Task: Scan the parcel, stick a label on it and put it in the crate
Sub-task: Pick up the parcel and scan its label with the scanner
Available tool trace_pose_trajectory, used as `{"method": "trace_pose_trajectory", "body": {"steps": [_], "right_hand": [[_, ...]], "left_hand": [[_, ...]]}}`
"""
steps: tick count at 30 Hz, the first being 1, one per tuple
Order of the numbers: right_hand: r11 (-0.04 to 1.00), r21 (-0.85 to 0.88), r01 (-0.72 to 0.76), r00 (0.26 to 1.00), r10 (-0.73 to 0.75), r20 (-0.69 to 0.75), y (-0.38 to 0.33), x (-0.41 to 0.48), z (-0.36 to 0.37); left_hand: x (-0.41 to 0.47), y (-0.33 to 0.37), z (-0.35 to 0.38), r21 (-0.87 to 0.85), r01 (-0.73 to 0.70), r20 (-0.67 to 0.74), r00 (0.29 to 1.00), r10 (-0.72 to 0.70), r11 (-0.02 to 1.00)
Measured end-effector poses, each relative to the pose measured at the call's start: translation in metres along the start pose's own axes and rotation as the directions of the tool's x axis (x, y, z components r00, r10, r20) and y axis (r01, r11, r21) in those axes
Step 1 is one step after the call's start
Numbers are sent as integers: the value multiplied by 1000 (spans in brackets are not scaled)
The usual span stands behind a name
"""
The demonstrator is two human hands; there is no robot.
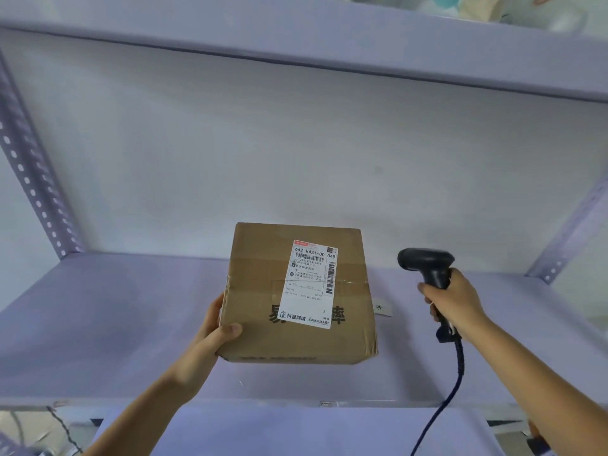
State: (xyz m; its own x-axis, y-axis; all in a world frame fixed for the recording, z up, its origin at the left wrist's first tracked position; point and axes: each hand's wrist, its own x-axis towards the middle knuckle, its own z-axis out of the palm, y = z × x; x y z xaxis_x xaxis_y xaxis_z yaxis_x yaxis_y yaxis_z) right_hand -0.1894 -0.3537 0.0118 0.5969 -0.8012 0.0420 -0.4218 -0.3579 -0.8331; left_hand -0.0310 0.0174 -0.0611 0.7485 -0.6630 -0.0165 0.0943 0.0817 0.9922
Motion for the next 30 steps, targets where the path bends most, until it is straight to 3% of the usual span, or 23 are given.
{"method": "trace_pose_trajectory", "body": {"steps": [8,30], "right_hand": [[996,-44,-76,995,73,-74,40,5,34],[938,-199,-283,957,291,7,42,33,47]], "left_hand": [[1,-3,-1,-1,-1,-6,1000,1,1000],[0,-3,1,-3,-7,-29,1000,7,1000]]}}
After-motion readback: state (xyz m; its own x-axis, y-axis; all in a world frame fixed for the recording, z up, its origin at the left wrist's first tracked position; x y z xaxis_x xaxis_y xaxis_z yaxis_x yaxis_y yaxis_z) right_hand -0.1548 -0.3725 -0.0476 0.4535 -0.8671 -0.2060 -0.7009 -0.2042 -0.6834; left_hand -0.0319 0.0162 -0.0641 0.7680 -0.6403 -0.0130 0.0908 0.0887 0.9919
